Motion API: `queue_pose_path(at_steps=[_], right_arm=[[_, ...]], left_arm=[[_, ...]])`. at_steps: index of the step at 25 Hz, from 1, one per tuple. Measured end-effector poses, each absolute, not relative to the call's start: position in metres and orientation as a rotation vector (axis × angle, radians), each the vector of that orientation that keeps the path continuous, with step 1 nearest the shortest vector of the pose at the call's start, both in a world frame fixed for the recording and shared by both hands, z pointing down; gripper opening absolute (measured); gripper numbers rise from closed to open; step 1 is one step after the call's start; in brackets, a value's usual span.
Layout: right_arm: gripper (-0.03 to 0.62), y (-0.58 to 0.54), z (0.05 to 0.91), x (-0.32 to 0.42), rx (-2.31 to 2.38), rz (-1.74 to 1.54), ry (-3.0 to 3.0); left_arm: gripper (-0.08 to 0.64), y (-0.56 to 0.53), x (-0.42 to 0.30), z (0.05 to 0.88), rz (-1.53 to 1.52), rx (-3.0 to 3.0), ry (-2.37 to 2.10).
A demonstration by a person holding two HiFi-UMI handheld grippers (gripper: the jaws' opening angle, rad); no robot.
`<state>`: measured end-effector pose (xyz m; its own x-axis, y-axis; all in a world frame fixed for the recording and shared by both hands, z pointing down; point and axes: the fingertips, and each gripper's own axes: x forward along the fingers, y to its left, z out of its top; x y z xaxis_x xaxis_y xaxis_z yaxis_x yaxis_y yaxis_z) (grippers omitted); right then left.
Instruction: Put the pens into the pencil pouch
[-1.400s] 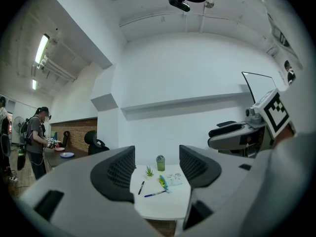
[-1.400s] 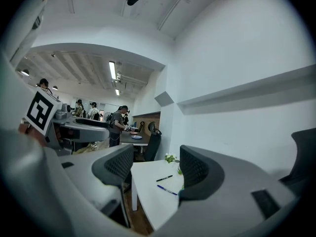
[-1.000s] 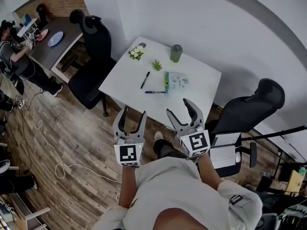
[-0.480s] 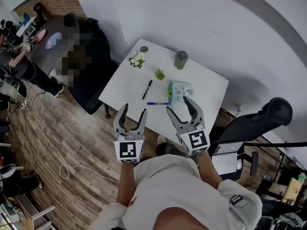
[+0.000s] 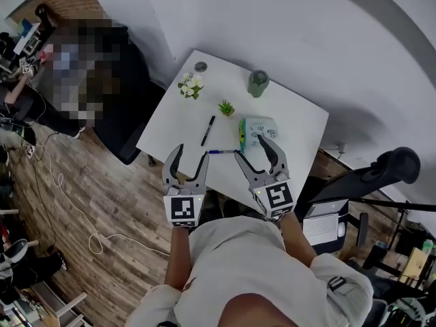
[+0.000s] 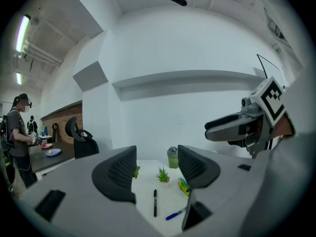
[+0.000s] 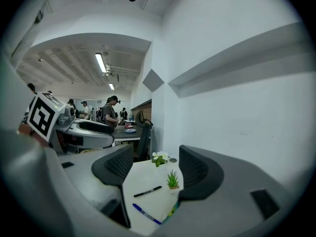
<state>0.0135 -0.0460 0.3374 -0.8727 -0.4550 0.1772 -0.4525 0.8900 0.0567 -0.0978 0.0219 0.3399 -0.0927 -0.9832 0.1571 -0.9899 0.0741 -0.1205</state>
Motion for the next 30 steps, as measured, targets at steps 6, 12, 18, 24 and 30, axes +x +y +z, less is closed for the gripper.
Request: queue_pose_path(at_steps=[6,12,18,24,30], right_arm=[[0.282,-0.064,0.348,-0.003,0.76,0.004,-2.83],[0.263,-0.079,0.372,-0.03,0.828,0.027,-2.736],[0.252,-0.085,0.401,-0.055,0.883,0.075,-2.625],[0.247,-0.088,0.432,-0.069,0.934,0.109,-2.525],[0.236,-0.083,0.466,-0.078,0.908,0.156,-2.46]], left_arm=[[0.245,-0.005,-0.114,0.356,0.317,2.167,-2.18],[0.244,-0.033,-0.144,0.379,0.332,2.239,-2.049],[0.23,-0.054,-0.17,0.41,0.339,2.297,-1.891],[0.209,-0.066,-0.18,0.452,0.376,2.326,-1.731],[0.188,-0.068,-0.166,0.495,0.437,2.323,-1.59]])
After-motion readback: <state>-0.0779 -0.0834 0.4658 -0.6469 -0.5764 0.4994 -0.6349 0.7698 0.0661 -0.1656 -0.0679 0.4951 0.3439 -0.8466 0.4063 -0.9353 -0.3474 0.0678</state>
